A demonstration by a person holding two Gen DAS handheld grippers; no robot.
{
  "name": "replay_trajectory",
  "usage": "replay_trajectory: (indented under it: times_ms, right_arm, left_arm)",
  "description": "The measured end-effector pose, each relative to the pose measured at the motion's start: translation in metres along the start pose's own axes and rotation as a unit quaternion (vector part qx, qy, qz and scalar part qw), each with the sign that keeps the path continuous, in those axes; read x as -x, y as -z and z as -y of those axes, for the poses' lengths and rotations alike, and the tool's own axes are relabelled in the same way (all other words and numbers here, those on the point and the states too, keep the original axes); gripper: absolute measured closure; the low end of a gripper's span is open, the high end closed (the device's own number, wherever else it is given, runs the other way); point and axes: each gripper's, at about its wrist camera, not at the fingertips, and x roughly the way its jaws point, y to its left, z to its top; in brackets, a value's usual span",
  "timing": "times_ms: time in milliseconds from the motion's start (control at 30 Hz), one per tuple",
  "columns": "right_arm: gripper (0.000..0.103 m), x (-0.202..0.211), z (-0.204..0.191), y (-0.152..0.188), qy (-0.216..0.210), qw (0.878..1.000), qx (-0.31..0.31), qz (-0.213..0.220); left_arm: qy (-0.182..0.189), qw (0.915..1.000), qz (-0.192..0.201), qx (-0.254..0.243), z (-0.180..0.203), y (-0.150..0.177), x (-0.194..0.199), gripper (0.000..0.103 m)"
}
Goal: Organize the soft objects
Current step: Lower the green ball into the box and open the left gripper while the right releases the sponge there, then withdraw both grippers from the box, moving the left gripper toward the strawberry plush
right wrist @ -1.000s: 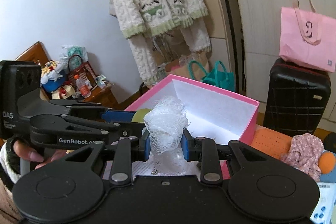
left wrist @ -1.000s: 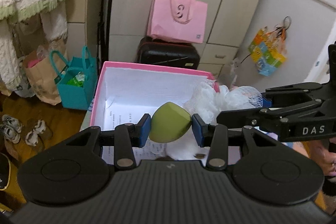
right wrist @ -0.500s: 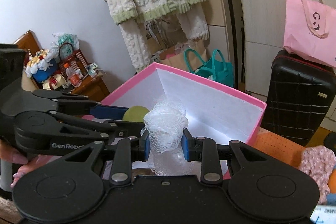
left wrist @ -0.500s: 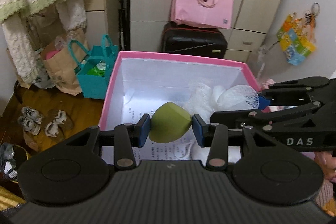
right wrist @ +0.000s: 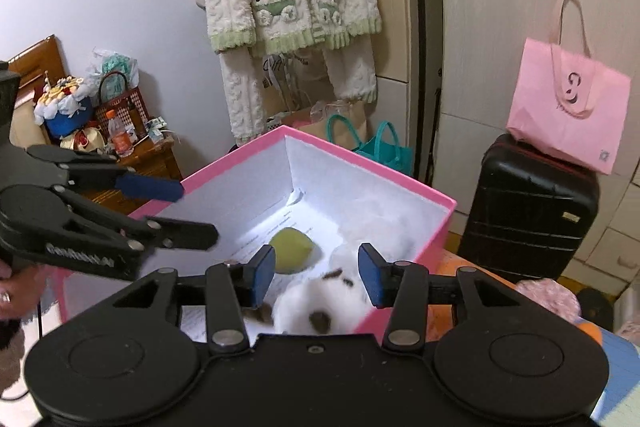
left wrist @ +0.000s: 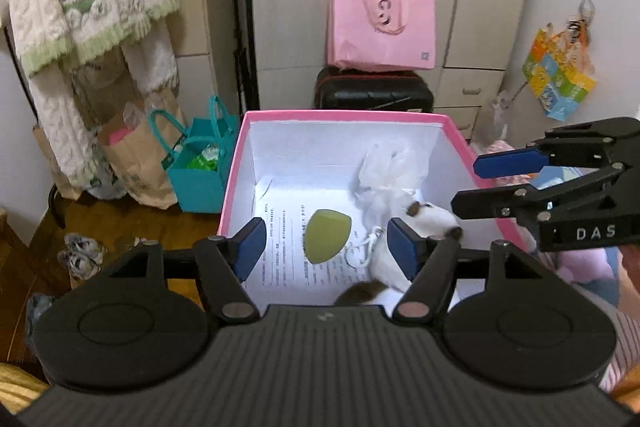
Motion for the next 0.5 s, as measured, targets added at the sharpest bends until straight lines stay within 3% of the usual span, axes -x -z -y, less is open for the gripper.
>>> replay_trajectory:
  times_ms: [500]
  right_arm:
    - [0.047,0.095,-0.053,0.025,0.048,0.996,0.067,0.019]
  left_arm:
    - [0.046,0.9963,0.021,-0.07,0.03,0.028,0.088,0.029]
